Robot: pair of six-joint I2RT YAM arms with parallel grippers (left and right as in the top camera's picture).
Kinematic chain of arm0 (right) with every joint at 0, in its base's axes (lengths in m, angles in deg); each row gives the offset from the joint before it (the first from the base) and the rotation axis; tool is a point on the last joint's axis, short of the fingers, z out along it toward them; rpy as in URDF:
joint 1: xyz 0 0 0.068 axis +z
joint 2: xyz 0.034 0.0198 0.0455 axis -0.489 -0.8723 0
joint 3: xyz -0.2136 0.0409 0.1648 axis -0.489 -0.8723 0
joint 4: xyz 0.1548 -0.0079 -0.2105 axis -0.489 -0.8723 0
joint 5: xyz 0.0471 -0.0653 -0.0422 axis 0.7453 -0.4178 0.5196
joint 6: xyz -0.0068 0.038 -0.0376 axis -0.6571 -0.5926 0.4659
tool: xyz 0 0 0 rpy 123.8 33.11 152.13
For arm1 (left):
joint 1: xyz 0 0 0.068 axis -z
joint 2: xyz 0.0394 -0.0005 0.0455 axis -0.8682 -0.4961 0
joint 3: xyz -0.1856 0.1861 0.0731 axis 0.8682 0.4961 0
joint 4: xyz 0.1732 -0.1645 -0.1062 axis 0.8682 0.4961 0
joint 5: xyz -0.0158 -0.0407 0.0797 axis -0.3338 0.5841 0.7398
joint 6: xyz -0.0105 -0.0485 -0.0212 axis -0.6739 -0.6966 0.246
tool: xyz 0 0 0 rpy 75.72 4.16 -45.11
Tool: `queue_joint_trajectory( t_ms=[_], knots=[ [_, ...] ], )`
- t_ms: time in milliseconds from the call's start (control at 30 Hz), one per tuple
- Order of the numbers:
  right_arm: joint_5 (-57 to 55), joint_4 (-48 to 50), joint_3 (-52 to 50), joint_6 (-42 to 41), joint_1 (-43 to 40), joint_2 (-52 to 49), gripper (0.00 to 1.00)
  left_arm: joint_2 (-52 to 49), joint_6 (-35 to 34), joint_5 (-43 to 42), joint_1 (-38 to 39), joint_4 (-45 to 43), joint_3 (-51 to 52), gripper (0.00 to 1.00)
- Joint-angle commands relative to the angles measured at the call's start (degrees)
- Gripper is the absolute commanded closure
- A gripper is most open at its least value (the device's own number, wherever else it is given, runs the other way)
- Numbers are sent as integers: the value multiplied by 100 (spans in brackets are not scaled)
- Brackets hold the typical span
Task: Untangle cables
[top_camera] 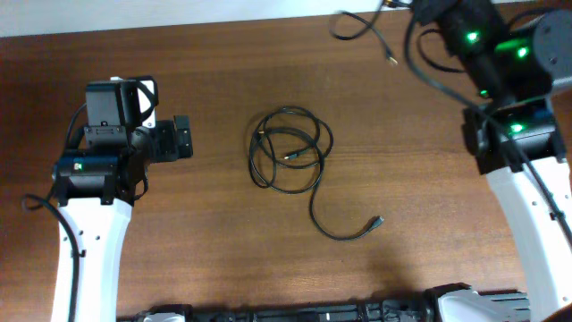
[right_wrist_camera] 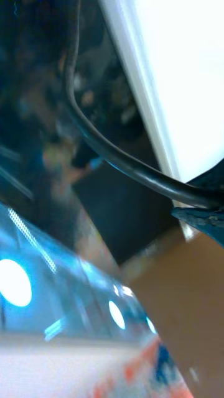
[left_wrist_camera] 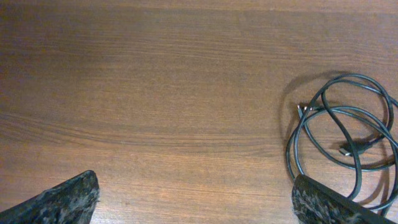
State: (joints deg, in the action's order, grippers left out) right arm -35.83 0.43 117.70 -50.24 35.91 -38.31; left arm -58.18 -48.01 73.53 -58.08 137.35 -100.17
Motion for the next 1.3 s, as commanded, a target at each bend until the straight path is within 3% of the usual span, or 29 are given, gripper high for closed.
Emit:
queue_joint_trajectory(
  t_ms=[0,333,567,700,933,1267],
  knots=[
    [-256,-407,52,-17,-649,70,96,-9,90,44,-20,-9,-79,1],
    [-289,-2437,50,925,-2643,70,96,-9,90,46,-20,-9,-79,1],
    [-1353,-4026,50,2162,-4085,70,96,-9,90,44,-20,-9,-79,1],
    [-2065,-4489,50,2173,-4874,63,96,-9,90,44,-20,-9,-79,1],
    [-2076,-5082,48,2168,-6170,-219,96,-9,90,44,-20,-9,-79,1],
    [-2076,-5840,46,2103,-6784,-1163,96,-9,90,44,-20,-9,-79,1]
  ],
)
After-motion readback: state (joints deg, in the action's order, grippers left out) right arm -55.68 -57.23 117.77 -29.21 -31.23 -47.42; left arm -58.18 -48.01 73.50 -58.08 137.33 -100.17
